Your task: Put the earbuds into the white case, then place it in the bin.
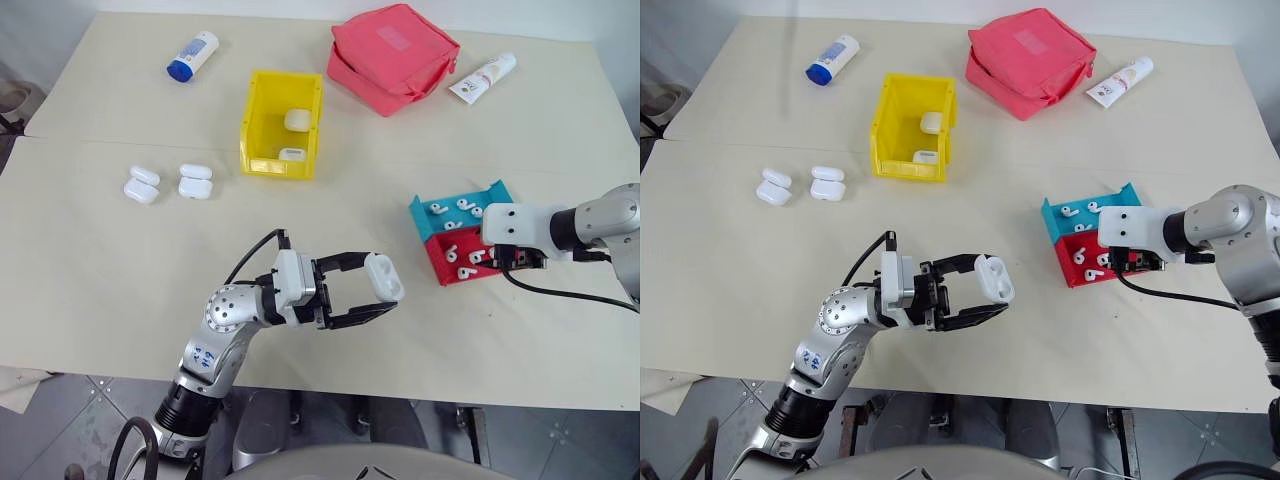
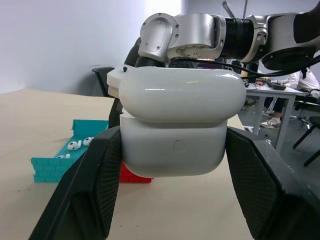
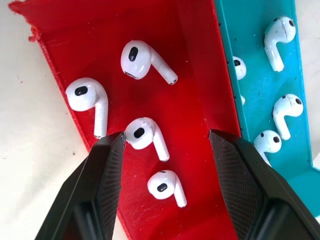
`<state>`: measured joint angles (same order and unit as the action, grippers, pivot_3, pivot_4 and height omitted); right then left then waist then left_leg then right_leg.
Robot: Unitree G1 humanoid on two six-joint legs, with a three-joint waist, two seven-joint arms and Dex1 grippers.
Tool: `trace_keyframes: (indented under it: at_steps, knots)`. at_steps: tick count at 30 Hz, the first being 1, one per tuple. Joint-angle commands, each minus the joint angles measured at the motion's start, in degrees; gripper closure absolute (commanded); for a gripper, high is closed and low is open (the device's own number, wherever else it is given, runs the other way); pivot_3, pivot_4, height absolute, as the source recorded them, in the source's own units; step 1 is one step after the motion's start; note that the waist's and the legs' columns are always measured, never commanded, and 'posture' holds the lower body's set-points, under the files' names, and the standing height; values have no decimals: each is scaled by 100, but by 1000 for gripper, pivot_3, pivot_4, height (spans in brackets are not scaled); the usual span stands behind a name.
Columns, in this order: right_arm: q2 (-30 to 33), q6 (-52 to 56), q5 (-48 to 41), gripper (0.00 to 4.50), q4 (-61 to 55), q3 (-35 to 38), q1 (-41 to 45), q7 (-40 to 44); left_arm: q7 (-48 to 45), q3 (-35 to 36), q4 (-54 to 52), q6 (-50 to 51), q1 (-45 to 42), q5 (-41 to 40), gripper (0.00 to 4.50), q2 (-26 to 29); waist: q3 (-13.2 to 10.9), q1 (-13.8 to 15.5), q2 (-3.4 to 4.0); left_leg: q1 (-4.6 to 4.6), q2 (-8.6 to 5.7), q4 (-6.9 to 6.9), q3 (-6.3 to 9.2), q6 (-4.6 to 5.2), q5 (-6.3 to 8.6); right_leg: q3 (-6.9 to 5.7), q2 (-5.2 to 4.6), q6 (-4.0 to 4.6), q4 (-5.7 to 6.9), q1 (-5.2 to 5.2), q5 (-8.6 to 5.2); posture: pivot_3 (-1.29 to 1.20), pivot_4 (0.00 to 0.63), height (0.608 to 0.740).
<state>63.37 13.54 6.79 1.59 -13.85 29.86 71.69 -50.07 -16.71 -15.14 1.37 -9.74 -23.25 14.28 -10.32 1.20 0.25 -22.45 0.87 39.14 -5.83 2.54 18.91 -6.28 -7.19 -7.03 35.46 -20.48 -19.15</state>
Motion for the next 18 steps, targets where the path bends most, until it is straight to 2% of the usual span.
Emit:
trace_keyframes:
  at_steps: [1,18]
  knots:
    - [-71,-99,94,1733,50,53,101,-51,28,-27,-179,-20,-48,0,1721,-46,0,-3,0,0,0,0,0,0,0,0,0,0,0,0,0,0,150,740]
    - [-354,-384,380,1733,425,37,359,-120,81,5,-106,1,-143,8,1721,-52,0,-2,0,0,0,0,-1,0,0,0,2,0,1,0,0,0,150,740]
